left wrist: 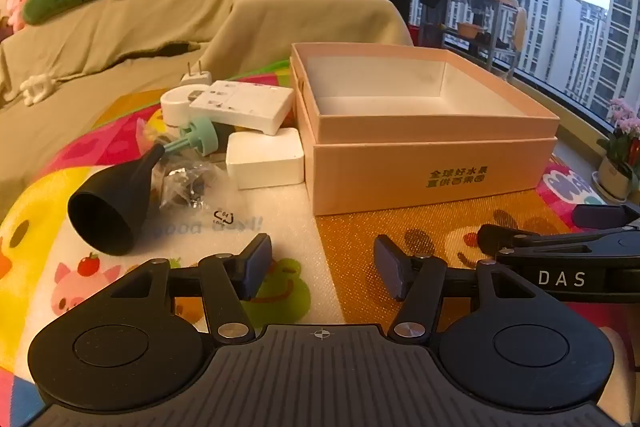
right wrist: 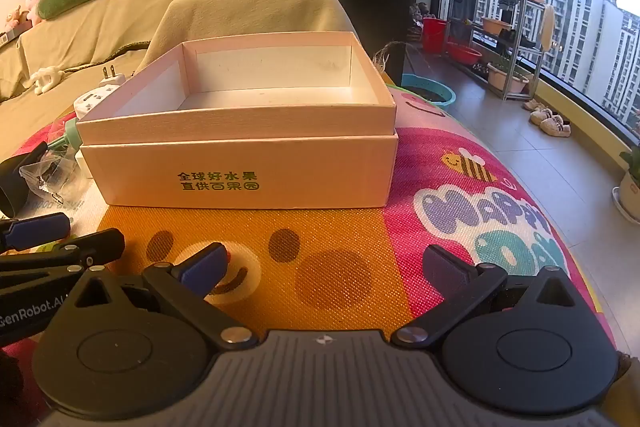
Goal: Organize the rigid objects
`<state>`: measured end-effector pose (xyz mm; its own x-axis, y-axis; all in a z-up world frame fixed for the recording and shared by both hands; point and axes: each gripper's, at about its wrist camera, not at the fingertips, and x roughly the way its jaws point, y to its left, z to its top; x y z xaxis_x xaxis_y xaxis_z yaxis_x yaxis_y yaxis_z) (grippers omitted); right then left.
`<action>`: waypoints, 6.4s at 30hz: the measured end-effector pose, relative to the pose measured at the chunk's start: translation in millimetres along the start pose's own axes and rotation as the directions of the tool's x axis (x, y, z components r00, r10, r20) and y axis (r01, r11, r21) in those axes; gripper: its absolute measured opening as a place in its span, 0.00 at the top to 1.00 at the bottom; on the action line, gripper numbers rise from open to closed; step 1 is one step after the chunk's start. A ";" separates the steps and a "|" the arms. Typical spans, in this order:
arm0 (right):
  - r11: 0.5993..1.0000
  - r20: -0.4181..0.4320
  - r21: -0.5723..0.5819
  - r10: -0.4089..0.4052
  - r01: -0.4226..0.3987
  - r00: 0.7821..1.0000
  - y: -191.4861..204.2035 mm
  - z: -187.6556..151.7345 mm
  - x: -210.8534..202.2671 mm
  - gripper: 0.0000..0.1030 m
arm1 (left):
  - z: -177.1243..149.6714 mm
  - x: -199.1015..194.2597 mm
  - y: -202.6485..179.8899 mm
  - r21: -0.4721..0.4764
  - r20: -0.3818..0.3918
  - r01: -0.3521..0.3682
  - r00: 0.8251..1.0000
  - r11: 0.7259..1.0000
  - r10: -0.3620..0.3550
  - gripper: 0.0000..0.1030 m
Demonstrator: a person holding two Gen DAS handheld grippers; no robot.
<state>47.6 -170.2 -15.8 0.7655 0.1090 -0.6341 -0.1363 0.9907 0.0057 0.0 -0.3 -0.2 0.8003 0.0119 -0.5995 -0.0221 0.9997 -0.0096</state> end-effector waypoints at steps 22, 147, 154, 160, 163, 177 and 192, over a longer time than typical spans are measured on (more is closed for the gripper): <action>1.000 0.000 0.000 0.000 0.000 1.000 0.1 0.0 0.0 0.00 | 0.8 -0.5 2.2 -0.010 0.002 0.008 1.000 1.000 -0.008 0.39; 0.870 0.081 -0.393 0.356 -0.298 0.931 123.4 60.0 -52.3 0.20 | -18.2 -42.0 177.2 -0.273 0.123 -0.022 0.991 0.962 0.057 0.48; 0.865 -0.088 -0.354 0.349 -0.357 0.933 199.9 106.3 24.6 0.25 | -20.2 -39.8 186.8 -0.321 0.128 0.001 0.991 0.947 0.042 0.48; 0.856 -0.004 -0.474 0.231 -0.206 0.973 231.4 92.0 53.4 0.29 | -23.6 -43.6 194.1 -0.367 0.148 0.018 0.988 0.930 0.039 0.48; 0.807 0.011 -0.555 0.250 -0.202 0.968 233.8 79.2 40.7 0.59 | -23.9 -43.8 195.7 -0.376 0.148 0.025 0.988 0.926 0.034 0.48; 0.796 -0.151 -0.467 0.358 -0.385 0.922 128.3 23.1 -51.7 0.66 | -22.7 -45.2 189.6 -0.357 0.148 0.011 0.988 0.934 0.045 0.48; 0.920 -0.006 -0.287 0.276 -0.267 0.961 26.3 10.9 -80.2 0.20 | -26.1 -52.3 100.2 -0.192 0.073 0.140 0.989 0.971 -0.128 0.48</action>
<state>-10.6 -151.9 43.7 0.6941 0.3781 -0.6127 -0.5100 0.8588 -0.0478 -59.7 98.6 9.3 0.8379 -0.1145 -0.5337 -0.0247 0.9688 -0.2467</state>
